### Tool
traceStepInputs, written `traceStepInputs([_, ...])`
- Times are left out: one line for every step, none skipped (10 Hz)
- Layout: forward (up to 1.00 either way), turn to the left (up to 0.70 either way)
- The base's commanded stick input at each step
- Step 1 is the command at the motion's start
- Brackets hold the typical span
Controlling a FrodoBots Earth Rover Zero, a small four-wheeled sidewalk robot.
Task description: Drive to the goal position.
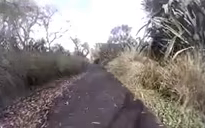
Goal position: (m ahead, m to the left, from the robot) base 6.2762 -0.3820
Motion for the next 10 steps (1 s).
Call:
traceStepInputs([0.85,-0.15])
traceStepInputs([0.85,0.0])
traceStepInputs([0.85,0.0])
traceStepInputs([0.85,0.0])
traceStepInputs([0.85,0.0])
traceStepInputs([0.85,0.0])
traceStepInputs([0.85,-0.17])
traceStepInputs([0.85,-0.34])
traceStepInputs([0.85,-0.34])
traceStepInputs([0.85,-0.34])
